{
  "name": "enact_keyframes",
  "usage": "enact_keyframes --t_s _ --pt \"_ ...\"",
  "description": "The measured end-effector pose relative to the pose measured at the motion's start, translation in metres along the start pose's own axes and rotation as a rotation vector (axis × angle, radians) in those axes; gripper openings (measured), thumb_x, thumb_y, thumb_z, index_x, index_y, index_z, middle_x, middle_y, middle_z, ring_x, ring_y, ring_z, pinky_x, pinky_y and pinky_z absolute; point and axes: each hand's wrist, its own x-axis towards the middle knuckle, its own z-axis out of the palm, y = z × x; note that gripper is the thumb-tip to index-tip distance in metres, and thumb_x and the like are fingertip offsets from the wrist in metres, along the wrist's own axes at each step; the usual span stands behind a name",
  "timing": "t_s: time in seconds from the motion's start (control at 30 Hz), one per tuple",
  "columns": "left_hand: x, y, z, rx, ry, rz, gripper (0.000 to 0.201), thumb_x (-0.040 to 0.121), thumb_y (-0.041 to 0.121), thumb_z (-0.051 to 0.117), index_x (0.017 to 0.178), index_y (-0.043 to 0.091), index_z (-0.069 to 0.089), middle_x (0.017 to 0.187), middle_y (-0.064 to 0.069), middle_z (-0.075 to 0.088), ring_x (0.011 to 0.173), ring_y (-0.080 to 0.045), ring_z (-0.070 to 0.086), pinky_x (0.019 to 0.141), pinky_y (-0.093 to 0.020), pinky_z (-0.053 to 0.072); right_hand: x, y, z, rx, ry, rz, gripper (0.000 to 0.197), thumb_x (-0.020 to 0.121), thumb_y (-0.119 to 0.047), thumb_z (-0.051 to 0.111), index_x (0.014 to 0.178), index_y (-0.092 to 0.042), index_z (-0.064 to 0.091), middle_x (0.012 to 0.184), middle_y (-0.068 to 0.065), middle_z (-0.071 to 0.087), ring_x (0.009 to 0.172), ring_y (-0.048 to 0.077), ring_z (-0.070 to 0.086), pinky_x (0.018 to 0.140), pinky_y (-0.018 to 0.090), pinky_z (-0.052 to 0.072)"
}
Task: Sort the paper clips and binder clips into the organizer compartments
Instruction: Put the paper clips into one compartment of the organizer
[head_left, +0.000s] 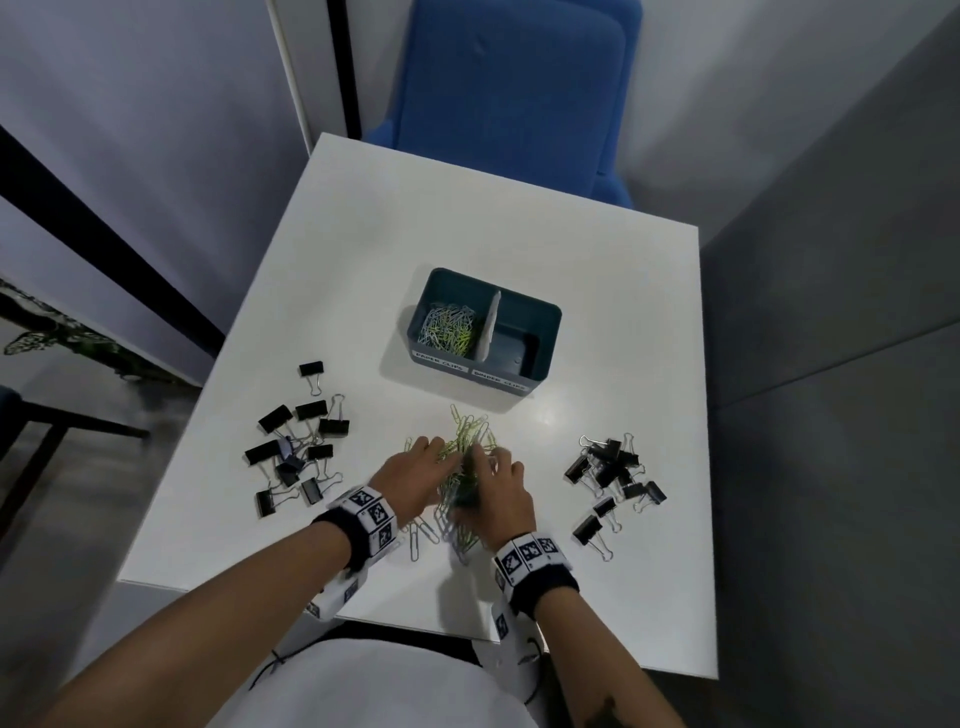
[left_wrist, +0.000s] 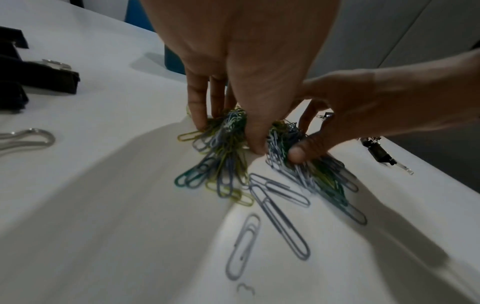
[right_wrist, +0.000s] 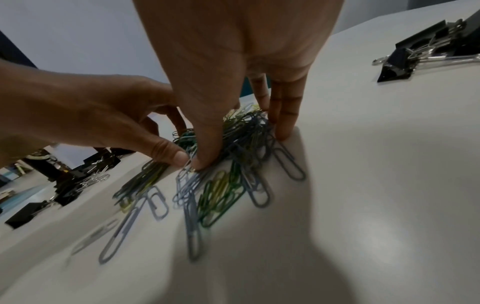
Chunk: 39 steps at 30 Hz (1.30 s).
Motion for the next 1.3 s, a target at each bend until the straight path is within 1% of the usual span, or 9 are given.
enact_keyframes --t_s 0.1,0.2,0.37,0.53,0.8,1.0,1.1,1.2,1.3 --pt "-0.002 -0.001 0.001 -0.083 0.073 0.032 0.053 0.074 0.007 0.074 0.119 0.018 0.048 0.101 -0.011 0.051 0.083 -0.028 0.055 0.049 -0.034 0.045 0.009 0.0 -0.003 0.044 0.009 0.017 0.065 0.075 -0.032 0.076 0.13 -0.023 0.043 0.128 0.007 0.039 0.111 0.029 0.044 0.073 0.039 0.052" --pt "-0.003 -0.006 0.006 -0.138 0.083 0.002 0.038 0.077 0.004 0.07 0.104 0.017 0.047 0.089 -0.008 0.048 0.07 -0.026 0.053 0.046 -0.032 0.04 0.015 0.003 -0.006 0.109 0.004 0.042 0.051 0.077 -0.026 0.074 0.122 -0.021 0.05 0.12 0.007 0.043 0.104 0.028 0.05 0.075 0.038 0.052" --pt "0.001 -0.007 -0.007 -0.237 0.083 -0.09 0.019 0.087 0.003 0.057 0.105 0.01 0.058 0.096 -0.01 0.055 0.081 -0.031 0.058 0.063 -0.034 0.043 0.018 0.008 -0.013 0.17 0.002 0.036 0.04 0.079 -0.022 0.072 0.116 -0.018 0.056 0.111 0.008 0.05 0.092 0.03 0.056 0.075 0.036 0.05" --pt "0.0 -0.01 -0.031 -0.413 0.215 -0.128 0.013 0.089 0.011 0.063 0.101 0.01 0.062 0.094 -0.006 0.058 0.078 -0.027 0.06 0.067 -0.035 0.048 0.017 0.014 -0.019 0.274 0.031 0.062 0.02 0.077 -0.016 0.075 0.096 -0.017 0.066 0.095 0.006 0.061 0.082 0.026 0.059 0.066 0.027 0.04" --pt "0.026 -0.018 -0.12 -0.523 0.461 -0.097 0.016 0.089 0.013 0.062 0.106 0.013 0.064 0.099 0.006 0.059 0.081 -0.009 0.056 0.073 -0.014 0.043 0.002 0.022 -0.037 0.325 0.107 -0.015 0.016 0.073 -0.002 0.071 0.079 -0.016 0.076 0.079 0.0 0.073 0.075 0.017 0.065 0.069 0.024 0.052" --pt "0.072 -0.036 -0.166 -0.482 0.472 -0.177 0.029 0.086 0.016 0.069 0.113 0.013 0.063 0.103 -0.006 0.065 0.091 -0.023 0.061 0.081 -0.04 0.052 -0.002 0.01 -0.074 0.336 0.15 -0.073 0.007 0.076 -0.008 0.077 0.074 -0.014 0.075 0.074 0.0 0.072 0.066 0.012 0.062 0.065 0.022 0.048" --pt "0.071 -0.039 -0.163 -0.398 0.453 -0.238 0.042 0.086 0.026 0.069 0.124 0.014 0.058 0.11 -0.008 0.064 0.099 -0.025 0.059 0.081 -0.041 0.051 0.002 -0.001 -0.102 0.35 0.2 -0.1 0.006 0.078 -0.009 0.078 0.076 -0.014 0.076 0.076 0.0 0.073 0.067 0.009 0.063 0.067 0.021 0.051" --pt "0.049 -0.041 -0.138 -0.345 0.495 -0.277 0.026 0.09 0.024 0.063 0.115 0.017 0.061 0.102 -0.004 0.065 0.093 -0.024 0.059 0.072 -0.037 0.051 0.011 -0.013 -0.137 0.356 0.264 -0.142 0.004 0.077 -0.012 0.079 0.08 -0.015 0.077 0.077 0.0 0.074 0.069 0.013 0.066 0.07 0.026 0.055" --pt "0.018 -0.043 -0.099 -0.369 0.384 -0.344 0.018 0.091 0.021 0.059 0.108 0.018 0.064 0.097 -0.002 0.067 0.089 -0.023 0.061 0.07 -0.033 0.049 0.03 -0.028 -0.176 0.404 0.325 -0.183 0.009 0.076 -0.009 0.08 0.081 -0.015 0.076 0.077 -0.003 0.071 0.067 0.01 0.063 0.067 0.021 0.052"
